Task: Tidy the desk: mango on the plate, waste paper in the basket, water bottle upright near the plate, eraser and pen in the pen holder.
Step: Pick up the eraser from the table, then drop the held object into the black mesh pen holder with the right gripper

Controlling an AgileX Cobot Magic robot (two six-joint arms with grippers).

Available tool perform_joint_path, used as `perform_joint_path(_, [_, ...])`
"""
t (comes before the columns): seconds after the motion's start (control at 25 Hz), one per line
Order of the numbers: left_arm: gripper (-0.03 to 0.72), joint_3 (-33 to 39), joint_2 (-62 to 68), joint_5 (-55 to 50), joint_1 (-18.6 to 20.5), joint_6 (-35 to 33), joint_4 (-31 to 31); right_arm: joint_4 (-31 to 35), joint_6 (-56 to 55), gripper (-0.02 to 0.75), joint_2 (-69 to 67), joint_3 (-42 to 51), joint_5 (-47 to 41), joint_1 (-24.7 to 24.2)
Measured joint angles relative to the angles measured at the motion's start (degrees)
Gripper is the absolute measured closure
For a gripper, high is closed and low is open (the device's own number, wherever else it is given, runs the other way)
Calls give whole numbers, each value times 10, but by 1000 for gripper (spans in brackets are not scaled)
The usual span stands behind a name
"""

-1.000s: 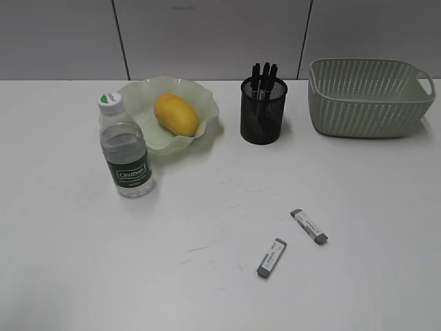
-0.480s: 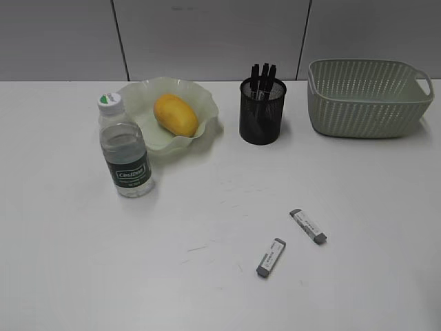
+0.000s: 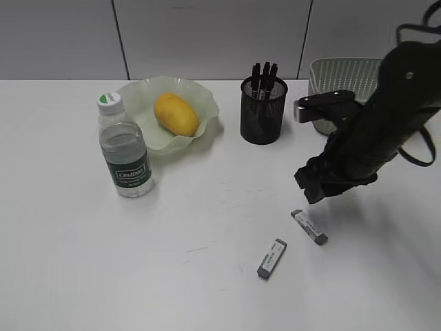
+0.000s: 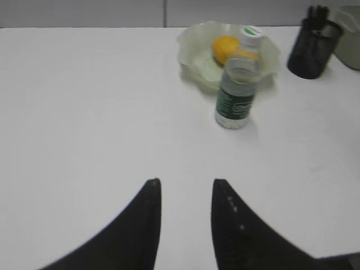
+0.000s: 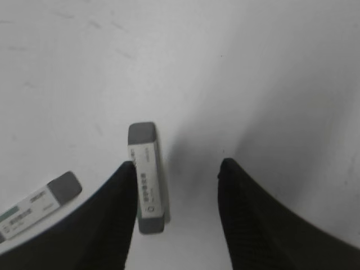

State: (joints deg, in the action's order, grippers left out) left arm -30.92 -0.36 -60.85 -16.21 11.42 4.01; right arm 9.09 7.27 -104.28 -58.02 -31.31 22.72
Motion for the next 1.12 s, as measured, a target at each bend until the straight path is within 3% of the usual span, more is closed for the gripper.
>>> perform_joint_path(0.16, [458, 0, 0, 0, 94, -1, -2, 0, 15, 315, -71, -36, -10, 28])
perform_joint_path(0.28, [459, 0, 0, 0, 126, -2, -6, 0, 13, 324, -99, -39, -10, 41])
perform_joint_path(0.36, [460, 0, 0, 0, 136, -2, -5, -4, 12, 402, -105, -40, -9, 43])
perform_joint_path(0.44, [461, 0, 0, 0, 139, -3, -5, -9, 11, 576, -105, -41, 3, 43])
perform_joint_path(0.48, [461, 0, 0, 0, 139, -3, -5, -10, 10, 577, -103, -42, 24, 43])
perform_joint_path(0.56, [461, 0, 0, 0, 140, -3, -5, -10, 10, 573, -84, -42, 105, 43])
perform_joint_path(0.76, [461, 0, 0, 0, 140, -3, -5, -9, 10, 573, -18, -67, 475, 42])
perform_joint_path(0.84, [461, 0, 0, 0, 140, -3, -5, -15, 10, 573, -29, -95, 567, 40])
perform_joint_path(1.04, [461, 0, 0, 0, 140, -3, -5, -19, 10, 573, -141, -166, 620, 30])
perform_joint_path(1.12, [462, 0, 0, 0, 140, -3, -5, -18, 10, 537, -177, -174, 618, 29])
